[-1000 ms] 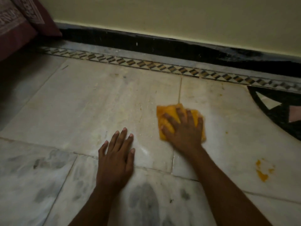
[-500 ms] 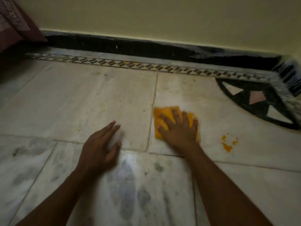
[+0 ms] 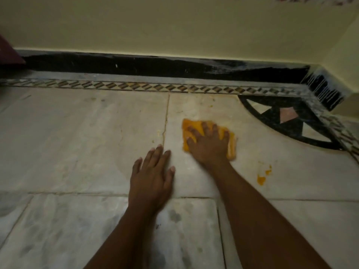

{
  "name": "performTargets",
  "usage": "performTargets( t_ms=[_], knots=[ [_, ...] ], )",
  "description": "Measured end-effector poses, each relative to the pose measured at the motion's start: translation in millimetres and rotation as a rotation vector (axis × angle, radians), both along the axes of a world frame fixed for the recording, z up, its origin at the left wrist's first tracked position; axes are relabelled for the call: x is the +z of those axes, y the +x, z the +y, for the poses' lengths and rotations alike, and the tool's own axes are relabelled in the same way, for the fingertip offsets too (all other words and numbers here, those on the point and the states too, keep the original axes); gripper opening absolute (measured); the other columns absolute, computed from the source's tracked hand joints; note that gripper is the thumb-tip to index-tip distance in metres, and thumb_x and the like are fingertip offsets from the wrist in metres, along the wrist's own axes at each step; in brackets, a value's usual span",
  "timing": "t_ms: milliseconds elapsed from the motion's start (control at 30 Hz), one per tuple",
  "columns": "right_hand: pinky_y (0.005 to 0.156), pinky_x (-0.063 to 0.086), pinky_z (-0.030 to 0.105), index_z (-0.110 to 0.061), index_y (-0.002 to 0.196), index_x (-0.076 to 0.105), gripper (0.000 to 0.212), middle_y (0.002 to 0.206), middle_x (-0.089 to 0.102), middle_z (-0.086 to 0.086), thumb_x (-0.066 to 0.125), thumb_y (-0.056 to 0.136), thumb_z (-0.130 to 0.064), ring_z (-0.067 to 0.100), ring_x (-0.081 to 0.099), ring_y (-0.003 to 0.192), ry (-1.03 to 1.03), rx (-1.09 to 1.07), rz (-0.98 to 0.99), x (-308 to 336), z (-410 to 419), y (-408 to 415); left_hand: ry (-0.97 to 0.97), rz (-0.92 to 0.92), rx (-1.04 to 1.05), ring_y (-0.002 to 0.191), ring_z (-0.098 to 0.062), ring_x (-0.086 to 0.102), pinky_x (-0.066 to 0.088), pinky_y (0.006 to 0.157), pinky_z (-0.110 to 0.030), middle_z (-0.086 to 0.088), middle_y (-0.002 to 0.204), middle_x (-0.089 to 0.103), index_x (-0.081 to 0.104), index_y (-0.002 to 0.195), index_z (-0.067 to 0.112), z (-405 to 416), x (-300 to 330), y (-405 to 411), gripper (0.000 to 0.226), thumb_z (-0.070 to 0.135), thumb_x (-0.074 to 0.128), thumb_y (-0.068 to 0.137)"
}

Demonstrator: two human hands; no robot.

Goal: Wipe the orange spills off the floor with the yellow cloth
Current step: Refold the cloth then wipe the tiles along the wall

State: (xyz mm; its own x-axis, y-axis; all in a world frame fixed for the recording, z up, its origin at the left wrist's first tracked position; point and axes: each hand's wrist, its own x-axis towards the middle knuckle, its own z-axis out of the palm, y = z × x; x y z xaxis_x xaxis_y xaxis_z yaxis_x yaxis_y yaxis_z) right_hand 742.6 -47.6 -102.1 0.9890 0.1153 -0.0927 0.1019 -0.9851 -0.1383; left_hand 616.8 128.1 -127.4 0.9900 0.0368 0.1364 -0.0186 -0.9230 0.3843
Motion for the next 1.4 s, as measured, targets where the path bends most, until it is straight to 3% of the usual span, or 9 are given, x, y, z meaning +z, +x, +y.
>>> performTargets(
  t_ms=[100, 200, 400, 633, 733, 900, 1000, 1167, 1400],
  knots=[
    [0.122, 0.012, 0.063, -0.059, 0.151, 0.036, 0.056, 0.169, 0.031, -0.007, 0.029, 0.096, -0.070, 0.027, 0.030, 0.155, 0.001, 0.182, -0.126, -7, -36, -66, 0.004, 0.023, 0.023, 0.159, -0.009, 0.017, 0.016, 0.127, -0.044, 0.012, 0.172, 0.018, 0.030, 0.161, 0.037, -2, 5, -1, 0.060, 0.055, 0.028, 0.104],
    [0.120, 0.019, 0.063, -0.058, 0.150, 0.039, 0.058, 0.167, 0.035, -0.003, 0.029, 0.094, -0.071, 0.029, 0.037, 0.151, -0.025, 0.070, -0.035, 1, -77, -80, -0.009, 0.052, 0.024, 0.160, -0.006, 0.010, 0.013, 0.128, -0.042, 0.015, 0.172, 0.010, 0.025, 0.163, 0.039, -3, 12, 0, 0.059, 0.054, 0.027, 0.106],
    [0.123, -0.004, 0.066, -0.049, 0.161, 0.012, 0.066, 0.175, 0.001, -0.001, 0.021, 0.099, -0.069, 0.036, -0.002, 0.159, 0.070, -0.478, 0.112, 15, -39, 76, 0.060, 0.044, 0.011, 0.159, -0.002, 0.004, 0.011, 0.125, -0.039, 0.017, 0.173, 0.008, 0.022, 0.163, 0.040, 1, 5, 4, 0.058, 0.053, 0.027, 0.107],
    [0.122, 0.000, 0.062, -0.057, 0.155, 0.027, 0.063, 0.173, 0.017, -0.008, 0.016, 0.094, -0.069, 0.027, 0.014, 0.159, -0.004, 0.258, 0.010, 1, -10, 42, 0.079, 0.068, 0.024, 0.158, -0.003, 0.016, 0.022, 0.117, -0.037, 0.017, 0.172, 0.019, 0.033, 0.160, 0.040, 0, 9, 6, 0.057, 0.053, 0.034, 0.104],
    [0.121, 0.012, 0.063, -0.055, 0.150, 0.040, 0.056, 0.168, 0.031, -0.005, 0.029, 0.097, -0.067, 0.028, 0.032, 0.154, -0.022, 0.126, -0.038, -3, -57, 20, 0.067, 0.066, 0.026, 0.158, -0.004, 0.017, 0.022, 0.119, -0.037, 0.017, 0.172, 0.018, 0.032, 0.160, 0.040, 1, 10, 9, 0.058, 0.055, 0.027, 0.104],
    [0.123, -0.006, 0.066, -0.048, 0.162, 0.007, 0.067, 0.175, -0.002, -0.002, 0.018, 0.099, -0.070, 0.035, -0.004, 0.160, 0.062, -0.412, 0.143, 16, -45, 135, 0.096, 0.031, 0.027, 0.159, -0.005, 0.014, 0.017, 0.122, -0.038, 0.016, 0.172, 0.018, 0.029, 0.161, 0.040, 1, 4, 9, 0.059, 0.055, 0.026, 0.105],
    [0.121, -0.011, 0.067, -0.045, 0.163, 0.002, 0.073, 0.174, -0.010, -0.001, 0.018, 0.097, -0.074, 0.036, -0.012, 0.159, 0.076, -0.187, 0.167, 13, 4, 161, 0.096, 0.034, 0.028, 0.159, -0.004, 0.014, 0.016, 0.123, -0.037, 0.017, 0.172, 0.017, 0.028, 0.162, 0.041, 2, -2, 9, 0.059, 0.054, 0.029, 0.104],
    [0.122, -0.012, 0.063, -0.058, 0.158, 0.004, 0.091, 0.174, -0.008, -0.013, 0.026, 0.077, -0.095, 0.023, -0.009, 0.160, 0.000, 0.265, 0.091, 11, -3, 45, 0.082, 0.054, 0.025, 0.159, -0.007, 0.016, 0.019, 0.122, -0.040, 0.014, 0.172, 0.019, 0.029, 0.162, 0.039, 3, 5, 7, 0.060, 0.053, 0.032, 0.104],
    [0.123, -0.008, 0.065, -0.052, 0.160, 0.001, 0.083, 0.174, -0.011, -0.006, 0.024, 0.088, -0.087, 0.031, -0.010, 0.160, 0.011, -0.182, 0.188, 21, -30, 87, 0.096, 0.078, 0.017, 0.160, -0.004, 0.004, 0.012, 0.125, -0.039, 0.016, 0.174, 0.008, 0.020, 0.164, 0.040, 2, 6, 7, 0.059, 0.054, 0.027, 0.107]
  ],
)
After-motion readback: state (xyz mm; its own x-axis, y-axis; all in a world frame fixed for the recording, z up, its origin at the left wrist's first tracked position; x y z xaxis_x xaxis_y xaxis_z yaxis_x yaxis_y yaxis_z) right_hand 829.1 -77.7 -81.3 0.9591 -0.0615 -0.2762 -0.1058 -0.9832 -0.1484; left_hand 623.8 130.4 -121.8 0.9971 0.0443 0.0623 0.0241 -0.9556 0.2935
